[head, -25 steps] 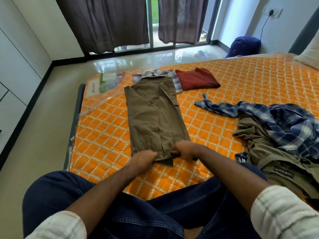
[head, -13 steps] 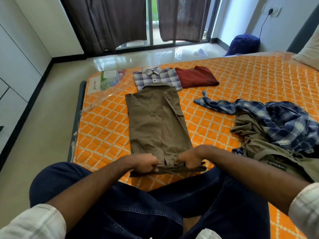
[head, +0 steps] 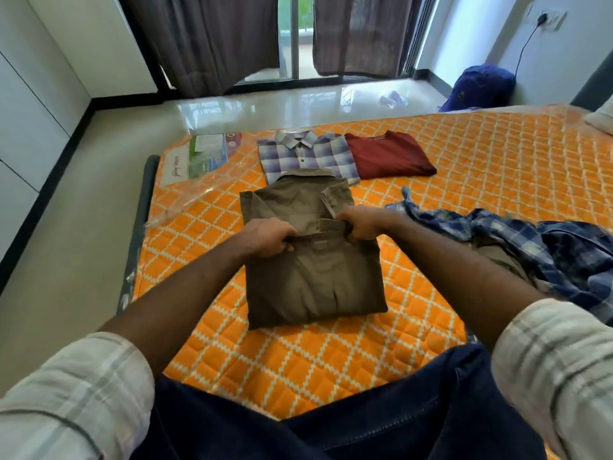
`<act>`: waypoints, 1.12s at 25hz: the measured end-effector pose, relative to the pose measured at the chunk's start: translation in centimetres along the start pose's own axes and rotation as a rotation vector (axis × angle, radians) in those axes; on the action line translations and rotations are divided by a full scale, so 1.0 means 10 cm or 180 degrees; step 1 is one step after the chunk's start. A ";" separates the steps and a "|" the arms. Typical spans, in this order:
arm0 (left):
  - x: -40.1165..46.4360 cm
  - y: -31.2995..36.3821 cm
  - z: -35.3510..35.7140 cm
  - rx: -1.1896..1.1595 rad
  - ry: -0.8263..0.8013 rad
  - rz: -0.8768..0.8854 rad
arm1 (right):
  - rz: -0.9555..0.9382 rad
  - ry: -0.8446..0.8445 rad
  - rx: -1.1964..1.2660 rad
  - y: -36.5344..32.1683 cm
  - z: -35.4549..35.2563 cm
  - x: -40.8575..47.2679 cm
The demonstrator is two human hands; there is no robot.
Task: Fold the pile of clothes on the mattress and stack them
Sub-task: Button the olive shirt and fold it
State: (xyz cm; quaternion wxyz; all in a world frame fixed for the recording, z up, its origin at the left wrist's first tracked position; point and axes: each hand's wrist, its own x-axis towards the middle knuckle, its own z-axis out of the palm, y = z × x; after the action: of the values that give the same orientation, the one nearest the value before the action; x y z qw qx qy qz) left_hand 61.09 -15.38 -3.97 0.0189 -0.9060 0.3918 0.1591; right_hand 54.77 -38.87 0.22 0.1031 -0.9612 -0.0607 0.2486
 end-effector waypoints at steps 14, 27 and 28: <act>-0.58 0.40 1.36 0.0415 -0.0618 0.0188 | -0.0839 0.0156 -0.0831 0.35 1.85 -0.18; -0.91 0.46 0.87 -0.0766 -0.1549 0.0355 | -0.0153 -0.1065 -0.0533 -0.15 1.32 -0.70; -1.02 0.49 0.79 -0.0988 -0.1671 0.0399 | -0.0156 -0.1303 -0.0378 -0.23 1.26 -0.82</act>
State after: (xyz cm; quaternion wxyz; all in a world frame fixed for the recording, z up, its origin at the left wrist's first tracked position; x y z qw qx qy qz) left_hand 48.87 -10.38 -7.99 -0.0289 -0.8001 0.3997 0.4464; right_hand 41.30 -35.87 -6.16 0.0379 -0.8933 -0.1182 0.4321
